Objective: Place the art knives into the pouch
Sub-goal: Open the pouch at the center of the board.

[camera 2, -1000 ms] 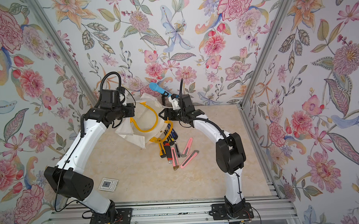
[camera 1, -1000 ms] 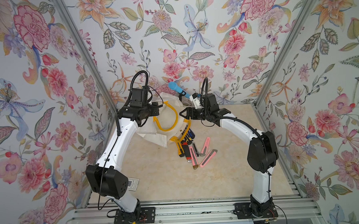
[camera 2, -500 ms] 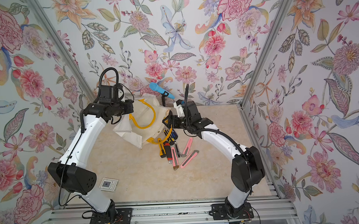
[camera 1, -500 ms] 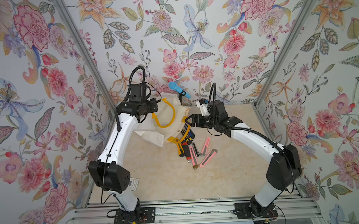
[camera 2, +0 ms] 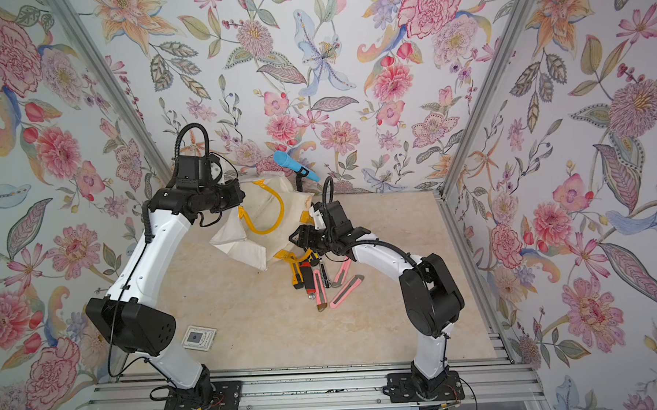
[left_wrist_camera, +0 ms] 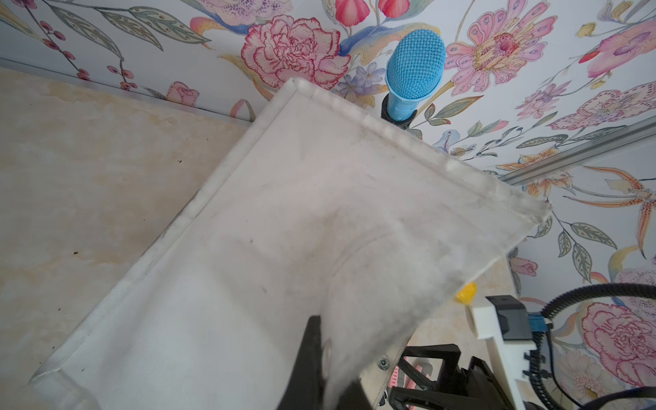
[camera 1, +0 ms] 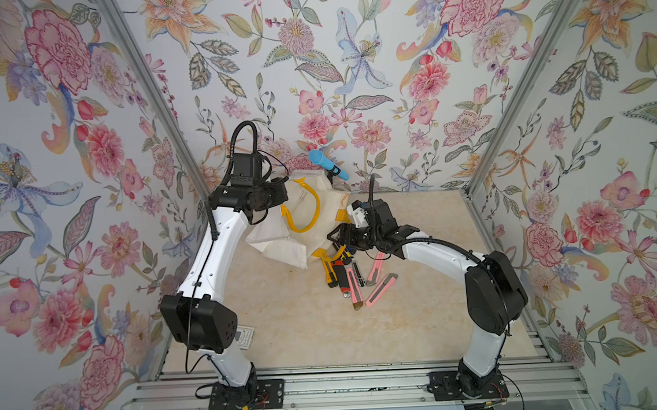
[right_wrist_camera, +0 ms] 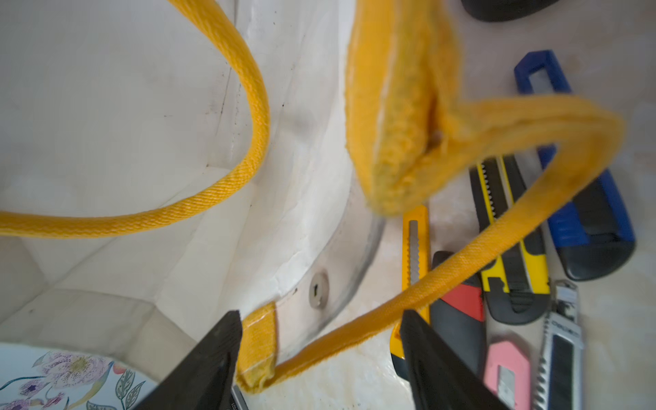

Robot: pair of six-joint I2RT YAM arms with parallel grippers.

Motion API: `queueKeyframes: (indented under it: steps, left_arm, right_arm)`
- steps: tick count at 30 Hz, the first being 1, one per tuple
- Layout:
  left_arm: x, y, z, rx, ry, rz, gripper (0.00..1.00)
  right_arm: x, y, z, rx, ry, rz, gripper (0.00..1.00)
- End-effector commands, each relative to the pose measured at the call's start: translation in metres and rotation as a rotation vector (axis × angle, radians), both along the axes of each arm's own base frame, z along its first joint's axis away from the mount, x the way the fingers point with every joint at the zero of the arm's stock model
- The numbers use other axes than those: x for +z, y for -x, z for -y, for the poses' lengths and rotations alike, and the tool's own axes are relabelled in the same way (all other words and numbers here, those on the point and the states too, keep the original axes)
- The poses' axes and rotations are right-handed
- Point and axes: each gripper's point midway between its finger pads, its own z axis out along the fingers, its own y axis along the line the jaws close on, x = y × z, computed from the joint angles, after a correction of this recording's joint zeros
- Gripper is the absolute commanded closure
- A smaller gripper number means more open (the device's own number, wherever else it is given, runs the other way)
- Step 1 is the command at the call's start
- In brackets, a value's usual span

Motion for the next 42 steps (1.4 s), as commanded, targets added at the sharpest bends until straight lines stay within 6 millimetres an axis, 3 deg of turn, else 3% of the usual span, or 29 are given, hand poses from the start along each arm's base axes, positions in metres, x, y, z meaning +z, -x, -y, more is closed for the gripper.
queueKeyframes:
  steps: [1, 4, 9, 10, 11, 14, 19, 22, 24, 27, 28, 30, 32, 34, 36, 42]
  left_arm:
    - [0.039, 0.007, 0.002, -0.012, 0.078, 0.102, 1.00]
    - [0.035, 0.013, 0.002, -0.014, 0.089, 0.089, 1.00]
    - [0.029, 0.021, 0.000, -0.017, 0.137, 0.090, 1.00]
    - [0.024, 0.020, 0.000, -0.019, 0.148, 0.079, 1.00]
    - [0.035, 0.029, -0.003, -0.021, 0.163, 0.109, 1.00]
    - [0.034, 0.034, -0.006, -0.015, 0.191, 0.118, 1.00]
    - [0.024, 0.042, -0.027, 0.017, 0.228, 0.126, 1.00]
    - [0.008, 0.046, -0.048, 0.051, 0.276, 0.116, 1.00]
    - [-0.019, 0.048, -0.064, 0.083, 0.342, 0.083, 1.00]
    - [-0.056, 0.050, -0.069, 0.090, 0.480, 0.042, 1.00]
    - [-0.066, 0.050, -0.069, 0.094, 0.498, 0.029, 0.93]
    - [-0.090, 0.050, -0.071, 0.112, 0.487, -0.014, 0.67]
    - [-0.099, 0.050, -0.073, 0.112, 0.461, -0.030, 0.50]
    - [-0.093, 0.048, -0.073, 0.095, 0.436, -0.010, 0.36]
    - [-0.072, 0.046, -0.077, 0.089, 0.397, 0.043, 0.26]
    - [-0.007, 0.063, -0.074, 0.078, 0.377, 0.164, 0.20]
  right_arm:
    - [0.014, -0.009, -0.016, 0.003, -0.068, 0.013, 0.27]
    - [0.019, -0.015, -0.023, -0.001, -0.092, 0.040, 0.29]
    - [0.021, -0.028, -0.038, 0.004, -0.094, 0.053, 0.59]
    - [0.022, -0.031, -0.041, 0.009, -0.095, 0.060, 0.61]
    - [0.025, -0.023, -0.056, 0.045, -0.097, 0.065, 0.60]
    - [0.026, -0.024, -0.071, 0.077, -0.085, 0.072, 0.61]
    - [0.041, -0.029, -0.068, 0.058, -0.022, 0.134, 1.00]
    - [0.078, -0.033, -0.053, 0.040, 0.052, 0.249, 1.00]
    - [0.119, -0.029, -0.048, 0.051, 0.078, 0.350, 1.00]
    - [0.167, -0.017, -0.045, 0.064, 0.114, 0.468, 1.00]
    - [0.178, -0.014, -0.045, 0.069, 0.121, 0.486, 1.00]
    - [0.190, -0.006, -0.048, 0.083, 0.146, 0.508, 1.00]
    - [0.199, 0.000, -0.054, 0.096, 0.171, 0.538, 1.00]
    - [0.197, 0.005, -0.062, 0.109, 0.207, 0.562, 1.00]
    - [0.189, 0.006, -0.070, 0.114, 0.243, 0.569, 1.00]
    - [0.185, 0.002, -0.089, 0.081, 0.283, 0.606, 1.00]
